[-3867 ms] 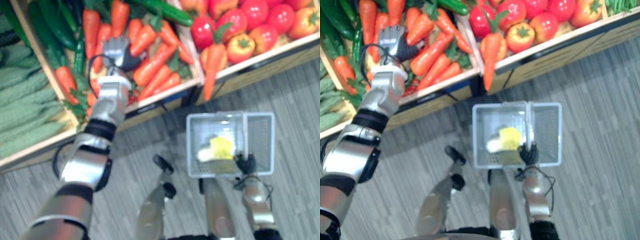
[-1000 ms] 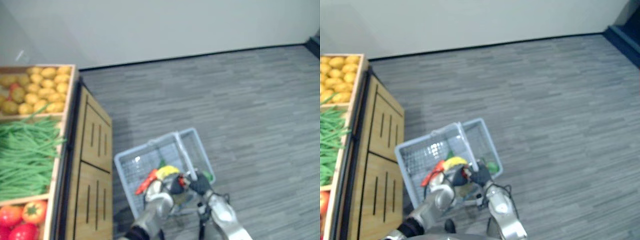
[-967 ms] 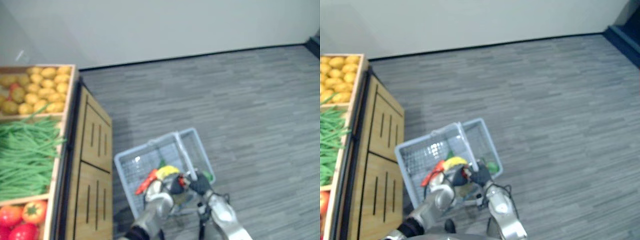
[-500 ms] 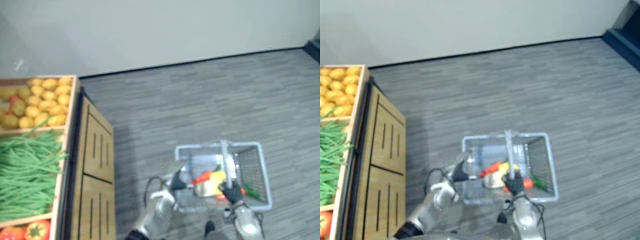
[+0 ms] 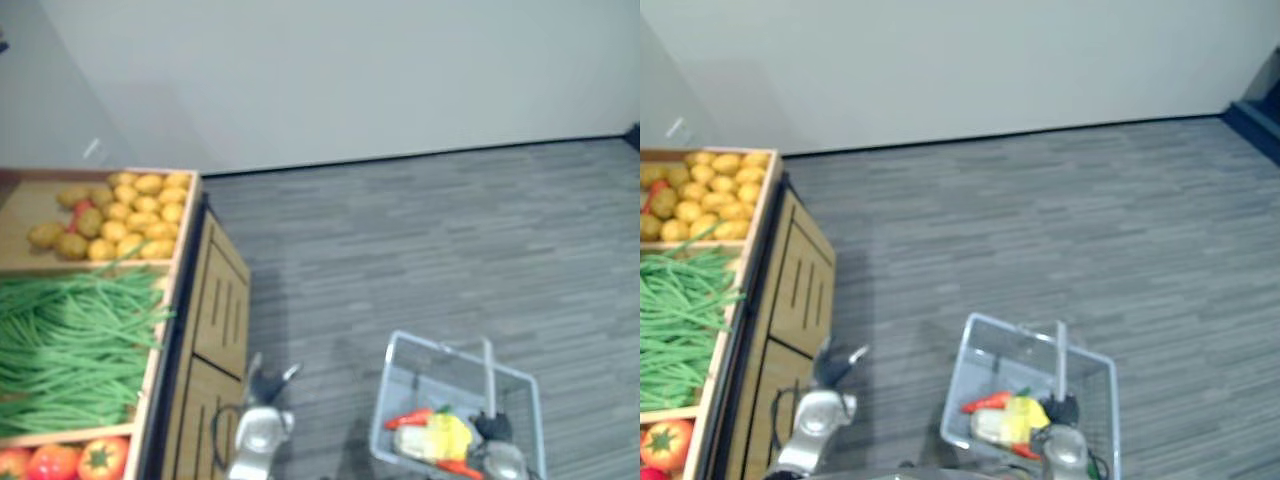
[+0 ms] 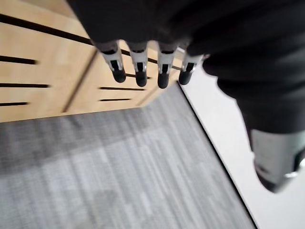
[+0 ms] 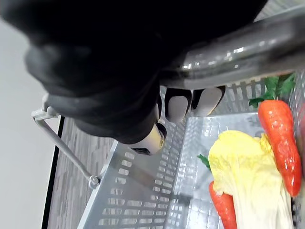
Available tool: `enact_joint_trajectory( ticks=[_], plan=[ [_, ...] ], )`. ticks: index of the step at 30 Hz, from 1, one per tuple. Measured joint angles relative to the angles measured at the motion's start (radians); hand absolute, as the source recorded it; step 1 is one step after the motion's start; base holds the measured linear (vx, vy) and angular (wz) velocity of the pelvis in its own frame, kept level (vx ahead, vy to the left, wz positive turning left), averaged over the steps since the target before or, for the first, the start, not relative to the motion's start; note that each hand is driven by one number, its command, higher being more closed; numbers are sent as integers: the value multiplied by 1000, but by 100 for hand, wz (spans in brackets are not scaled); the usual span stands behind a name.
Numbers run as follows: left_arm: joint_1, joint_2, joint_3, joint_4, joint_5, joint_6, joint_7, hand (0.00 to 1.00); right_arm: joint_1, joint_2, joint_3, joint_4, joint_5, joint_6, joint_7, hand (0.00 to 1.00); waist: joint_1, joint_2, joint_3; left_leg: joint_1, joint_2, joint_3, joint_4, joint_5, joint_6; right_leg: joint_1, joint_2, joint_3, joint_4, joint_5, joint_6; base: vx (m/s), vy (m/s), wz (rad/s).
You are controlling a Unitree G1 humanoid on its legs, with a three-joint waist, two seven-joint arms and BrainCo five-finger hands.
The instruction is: Pick vegetable in the basket
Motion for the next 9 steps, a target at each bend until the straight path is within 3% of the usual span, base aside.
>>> enact_joint_trajectory(
  ticks=[5, 6, 9],
  plan=[
    [11, 2, 105, 200, -24, 29, -14, 0, -21, -10, -54, 59, 0, 1, -16, 100, 0, -3, -1, 33, 8, 2, -60, 8, 2, 7, 18, -15, -24, -20, 16, -134, -78, -14],
    [12, 10, 121, 232, -23, 41, -25, 0, -27, -12, -61, 73, 0, 2, -17, 100, 0, -14, 1, 45, -5, 5, -93, 32, 1, 7, 12, -19, -33, -44, 14, -234, -107, -13],
    [33, 4, 147, 269, -15, 54, -51, 0, -27, -32, -80, 82, 0, 2, -18, 100, -2, -8, 4, 50, -4, 2, -140, 63, -8, -11, 21, -26, -28, -62, 26, -163, -66, -1]
  ],
)
